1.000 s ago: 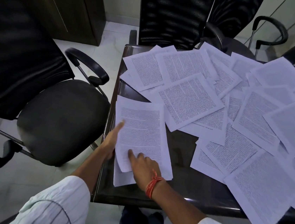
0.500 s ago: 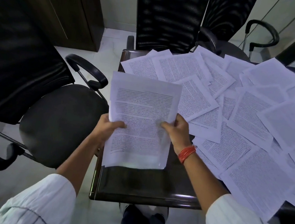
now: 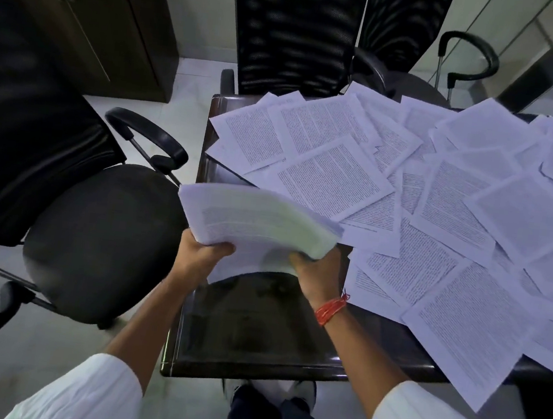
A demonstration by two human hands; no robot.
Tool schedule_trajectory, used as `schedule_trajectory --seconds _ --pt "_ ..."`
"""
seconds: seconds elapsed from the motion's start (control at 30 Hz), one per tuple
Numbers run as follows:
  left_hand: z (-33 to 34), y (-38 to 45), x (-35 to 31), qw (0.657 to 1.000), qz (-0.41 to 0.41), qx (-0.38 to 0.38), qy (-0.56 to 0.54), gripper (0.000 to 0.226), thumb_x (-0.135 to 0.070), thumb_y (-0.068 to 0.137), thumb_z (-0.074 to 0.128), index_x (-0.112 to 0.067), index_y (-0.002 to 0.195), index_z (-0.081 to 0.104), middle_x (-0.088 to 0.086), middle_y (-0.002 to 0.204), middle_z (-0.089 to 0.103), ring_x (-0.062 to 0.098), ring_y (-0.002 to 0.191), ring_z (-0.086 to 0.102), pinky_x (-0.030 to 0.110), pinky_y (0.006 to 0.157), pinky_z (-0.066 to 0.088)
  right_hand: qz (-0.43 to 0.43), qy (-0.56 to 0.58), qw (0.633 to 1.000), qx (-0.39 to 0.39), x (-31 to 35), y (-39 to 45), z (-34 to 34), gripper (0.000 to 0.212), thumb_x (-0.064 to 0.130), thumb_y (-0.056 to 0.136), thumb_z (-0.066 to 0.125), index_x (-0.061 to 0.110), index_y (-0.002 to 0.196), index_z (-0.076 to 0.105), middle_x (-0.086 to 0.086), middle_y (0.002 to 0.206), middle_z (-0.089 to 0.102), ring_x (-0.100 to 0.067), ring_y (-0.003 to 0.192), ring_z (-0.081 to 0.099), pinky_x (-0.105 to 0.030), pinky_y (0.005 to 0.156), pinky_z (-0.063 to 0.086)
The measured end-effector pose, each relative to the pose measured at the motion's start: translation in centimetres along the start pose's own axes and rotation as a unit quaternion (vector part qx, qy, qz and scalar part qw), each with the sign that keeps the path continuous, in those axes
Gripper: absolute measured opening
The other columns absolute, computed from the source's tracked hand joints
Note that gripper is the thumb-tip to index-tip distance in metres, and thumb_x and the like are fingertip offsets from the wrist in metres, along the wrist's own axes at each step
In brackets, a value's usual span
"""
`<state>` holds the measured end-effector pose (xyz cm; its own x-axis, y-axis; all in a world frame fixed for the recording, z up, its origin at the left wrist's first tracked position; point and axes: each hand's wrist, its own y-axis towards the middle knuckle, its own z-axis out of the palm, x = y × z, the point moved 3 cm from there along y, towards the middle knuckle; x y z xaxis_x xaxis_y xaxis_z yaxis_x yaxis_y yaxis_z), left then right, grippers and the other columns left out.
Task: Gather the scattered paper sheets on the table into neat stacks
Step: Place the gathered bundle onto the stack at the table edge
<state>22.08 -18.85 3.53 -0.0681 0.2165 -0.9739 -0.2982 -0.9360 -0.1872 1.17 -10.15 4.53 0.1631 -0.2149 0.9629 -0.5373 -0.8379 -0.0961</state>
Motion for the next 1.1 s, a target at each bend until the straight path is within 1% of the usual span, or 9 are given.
schedule_trajectory --seconds 0.07,0.17,0.37,0.47,0.63,0.77,0.9,1.03,1.1 --pt "-0.3 0.0 0.2 0.999 -0.033 -0.021 0.033 0.035 -0.008 0.059 0.08 -0.009 0.093 0.071 0.006 0.089 0.073 0.026 0.089 0.069 0.041 0.075 0.061 0.04 0.007 0.999 0.007 -0.8 0.2 0.3 0.036 -0.008 0.072 0.073 0.011 0.102 0.068 0.006 0.092 0.071 0.003 0.086 0.067 -0.013 0.068 0.053" --pt "-1.8 -0.3 2.3 0.979 -0.16 -0.061 0.112 0.025 0.011 0.069 0.076 -0.002 0.09 0.072 0.01 0.089 0.075 0.035 0.089 0.072 0.04 0.073 0.06 0.126 -0.02 0.99 0.057 -3.3 -0.1 1.2 0.04 -0.002 0.07 0.075 0.009 0.107 0.064 0.0 0.098 0.071 -0.008 0.088 0.07 -0.024 0.074 0.058" --pt "-4.1 -2.7 6.6 0.904 -0.307 -0.112 0.275 0.035 0.004 0.074 0.077 -0.006 0.104 0.063 0.013 0.101 0.071 0.03 0.085 0.068 0.043 0.079 0.058 0.197 -0.17 0.947 0.187 -6.9 -1.5 4.3 0.042 0.0 0.079 0.071 0.012 0.113 0.049 -0.007 0.111 0.066 -0.023 0.1 0.066 -0.032 0.083 0.054" --pt "-4.0 -2.8 6.5 0.872 -0.304 -0.112 0.366 0.051 -0.008 0.074 0.079 -0.012 0.117 0.051 0.013 0.11 0.065 0.032 0.091 0.064 0.046 0.083 0.058 0.195 -0.182 0.942 0.202 -7.2 -1.9 4.2 0.053 0.007 0.082 0.074 0.012 0.128 0.046 -0.007 0.117 0.066 -0.024 0.105 0.066 -0.033 0.088 0.054" --pt "-0.3 -0.6 4.2 0.771 -0.267 -0.101 0.57 0.112 -0.032 0.075 0.081 -0.006 0.155 0.008 0.021 0.152 0.027 0.041 0.138 0.031 0.054 0.108 0.034 0.14 -0.284 0.938 0.14 -6.7 -0.5 -0.4 0.069 0.028 0.082 0.076 0.015 0.14 0.041 -0.005 0.128 0.059 -0.024 0.117 0.059 -0.038 0.099 0.05" --pt "7.3 2.3 3.9 0.844 -0.154 -0.021 0.513 0.092 -0.03 0.084 0.076 -0.014 0.155 0.019 0.016 0.153 0.038 0.038 0.137 0.04 0.051 0.109 0.041 0.091 -0.415 0.905 0.019 -7.3 2.5 -7.8 0.068 0.038 0.086 0.069 0.009 0.139 0.039 -0.015 0.133 0.051 -0.032 0.121 0.05 -0.043 0.099 0.048" --pt "15.7 4.1 4.8 0.894 -0.148 0.071 0.416 0.083 -0.031 0.086 0.075 -0.018 0.153 0.028 0.01 0.15 0.041 0.032 0.133 0.045 0.044 0.107 0.043 0.1 -0.468 0.877 0.034 -9.3 6.4 -13.1 0.076 0.05 0.091 0.059 0.01 0.148 0.029 -0.017 0.153 0.034 -0.034 0.14 0.035 -0.044 0.113 0.036" --pt "20.6 7.9 6.4 0.885 -0.166 0.01 0.434 0.094 -0.038 0.085 0.075 -0.016 0.157 0.017 0.013 0.16 0.018 0.036 0.147 0.023 0.052 0.119 0.028 0.071 -0.448 0.889 0.067 -10.4 10.1 -15.4 0.074 0.049 0.093 0.058 0.01 0.148 0.029 -0.016 0.151 0.036 -0.033 0.139 0.034 -0.046 0.112 0.037" --pt "21.5 9.5 7.2 0.861 -0.203 -0.026 0.465 0.102 -0.043 0.085 0.074 -0.016 0.158 0.008 0.014 0.165 0.005 0.036 0.152 0.008 0.054 0.121 0.022 0.048 -0.487 0.863 0.122 -10.8 11.2 -15.8 0.07 0.05 0.094 0.053 0.011 0.148 0.03 -0.016 0.152 0.034 -0.033 0.141 0.03 -0.05 0.111 0.035"
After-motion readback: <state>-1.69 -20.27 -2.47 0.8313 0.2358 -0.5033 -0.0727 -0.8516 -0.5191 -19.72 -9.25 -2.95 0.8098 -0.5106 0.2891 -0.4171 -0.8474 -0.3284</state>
